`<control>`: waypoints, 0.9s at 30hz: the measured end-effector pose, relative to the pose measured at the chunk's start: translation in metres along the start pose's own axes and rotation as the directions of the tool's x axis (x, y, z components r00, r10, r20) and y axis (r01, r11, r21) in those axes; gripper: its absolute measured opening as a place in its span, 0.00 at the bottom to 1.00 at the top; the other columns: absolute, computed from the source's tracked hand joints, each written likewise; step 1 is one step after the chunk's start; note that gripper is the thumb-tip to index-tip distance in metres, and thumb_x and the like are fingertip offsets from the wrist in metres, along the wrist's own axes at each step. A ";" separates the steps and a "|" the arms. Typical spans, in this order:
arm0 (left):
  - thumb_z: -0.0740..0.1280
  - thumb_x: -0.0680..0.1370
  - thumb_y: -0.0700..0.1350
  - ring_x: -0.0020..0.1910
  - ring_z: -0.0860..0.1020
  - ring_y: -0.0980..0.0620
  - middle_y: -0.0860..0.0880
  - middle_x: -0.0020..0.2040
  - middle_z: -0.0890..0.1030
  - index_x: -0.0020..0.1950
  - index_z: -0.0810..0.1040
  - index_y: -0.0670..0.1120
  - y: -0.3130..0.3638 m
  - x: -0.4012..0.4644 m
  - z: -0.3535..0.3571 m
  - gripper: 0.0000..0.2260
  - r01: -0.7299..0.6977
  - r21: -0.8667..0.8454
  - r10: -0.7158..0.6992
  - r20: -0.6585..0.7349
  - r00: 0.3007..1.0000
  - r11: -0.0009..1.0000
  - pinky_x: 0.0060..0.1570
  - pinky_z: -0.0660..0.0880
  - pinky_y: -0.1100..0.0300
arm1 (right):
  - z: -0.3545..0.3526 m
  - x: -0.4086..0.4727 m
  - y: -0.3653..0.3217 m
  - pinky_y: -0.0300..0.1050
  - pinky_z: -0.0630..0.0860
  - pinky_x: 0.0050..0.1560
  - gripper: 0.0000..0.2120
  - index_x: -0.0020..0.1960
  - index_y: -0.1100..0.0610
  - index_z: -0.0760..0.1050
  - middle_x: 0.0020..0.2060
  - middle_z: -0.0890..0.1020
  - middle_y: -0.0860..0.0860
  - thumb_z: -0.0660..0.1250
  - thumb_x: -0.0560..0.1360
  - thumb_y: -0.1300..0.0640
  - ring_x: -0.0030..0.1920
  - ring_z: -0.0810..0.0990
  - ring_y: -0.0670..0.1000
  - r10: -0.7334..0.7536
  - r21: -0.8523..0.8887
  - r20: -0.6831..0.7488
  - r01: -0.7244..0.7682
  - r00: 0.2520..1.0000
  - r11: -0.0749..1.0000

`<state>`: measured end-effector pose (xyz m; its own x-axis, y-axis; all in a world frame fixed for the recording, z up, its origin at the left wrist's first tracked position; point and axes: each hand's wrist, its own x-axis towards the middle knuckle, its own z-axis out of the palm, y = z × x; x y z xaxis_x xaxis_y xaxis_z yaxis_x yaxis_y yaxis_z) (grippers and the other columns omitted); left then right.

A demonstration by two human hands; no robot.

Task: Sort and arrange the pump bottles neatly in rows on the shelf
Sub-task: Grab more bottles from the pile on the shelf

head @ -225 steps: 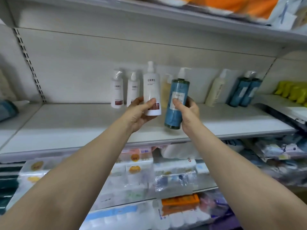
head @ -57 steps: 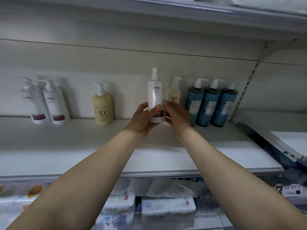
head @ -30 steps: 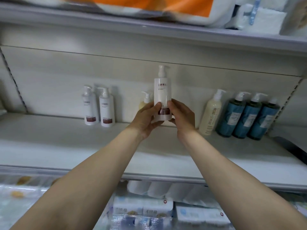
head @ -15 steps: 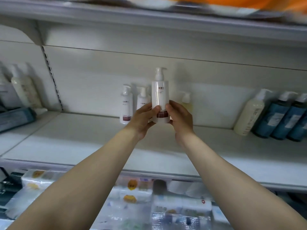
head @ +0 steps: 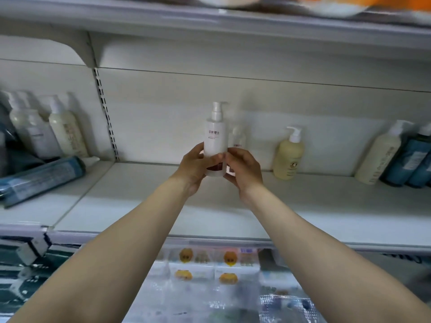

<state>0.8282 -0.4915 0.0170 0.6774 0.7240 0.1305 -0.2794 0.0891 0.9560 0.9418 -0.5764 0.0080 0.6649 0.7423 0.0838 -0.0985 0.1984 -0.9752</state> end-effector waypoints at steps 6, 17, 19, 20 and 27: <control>0.73 0.75 0.41 0.52 0.83 0.45 0.45 0.52 0.86 0.64 0.78 0.46 -0.015 0.002 -0.039 0.17 0.059 0.115 -0.048 -0.098 0.994 0.992 0.47 0.77 0.56 | 0.020 -0.006 0.012 0.52 0.82 0.58 0.12 0.59 0.51 0.79 0.53 0.85 0.48 0.70 0.77 0.49 0.55 0.83 0.47 0.071 -0.129 0.031 -0.066 0.997 0.989; 0.75 0.74 0.40 0.53 0.82 0.44 0.42 0.55 0.84 0.63 0.79 0.45 -0.026 0.038 -0.072 0.18 0.118 0.135 -0.096 -0.159 0.983 0.984 0.57 0.78 0.51 | 0.018 0.007 0.015 0.56 0.78 0.64 0.02 0.47 0.54 0.80 0.43 0.80 0.47 0.70 0.78 0.56 0.48 0.79 0.46 0.086 -0.107 -0.079 -0.095 0.993 0.990; 0.74 0.75 0.40 0.52 0.82 0.43 0.41 0.56 0.84 0.63 0.79 0.45 -0.029 0.044 -0.075 0.17 0.116 0.144 -0.095 -0.147 0.985 0.983 0.54 0.78 0.52 | 0.017 0.012 0.018 0.56 0.78 0.64 0.02 0.47 0.52 0.79 0.43 0.81 0.46 0.70 0.78 0.56 0.47 0.79 0.46 0.078 -0.108 -0.082 -0.086 0.994 0.990; 0.74 0.75 0.39 0.52 0.83 0.43 0.41 0.56 0.84 0.63 0.79 0.44 -0.030 0.047 -0.076 0.17 0.117 0.146 -0.096 -0.142 0.985 0.982 0.52 0.78 0.52 | 0.017 0.014 0.020 0.56 0.78 0.65 0.01 0.49 0.52 0.79 0.45 0.81 0.46 0.70 0.78 0.56 0.47 0.80 0.45 0.068 -0.111 -0.083 -0.077 0.994 0.991; 0.72 0.76 0.35 0.44 0.82 0.49 0.45 0.50 0.83 0.62 0.79 0.45 -0.036 0.060 -0.086 0.15 0.120 0.168 -0.094 -0.155 0.983 0.978 0.41 0.78 0.58 | 0.015 0.027 0.036 0.50 0.78 0.63 0.24 0.69 0.52 0.73 0.61 0.79 0.48 0.74 0.75 0.49 0.56 0.79 0.42 0.041 -0.181 -0.105 -0.060 0.994 0.982</control>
<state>0.8199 -0.3925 -0.0326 0.5871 0.8095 -0.0021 -0.0776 0.0589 0.9952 0.9452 -0.5398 -0.0222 0.7346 0.6781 0.0215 -0.0024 0.0343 -0.9994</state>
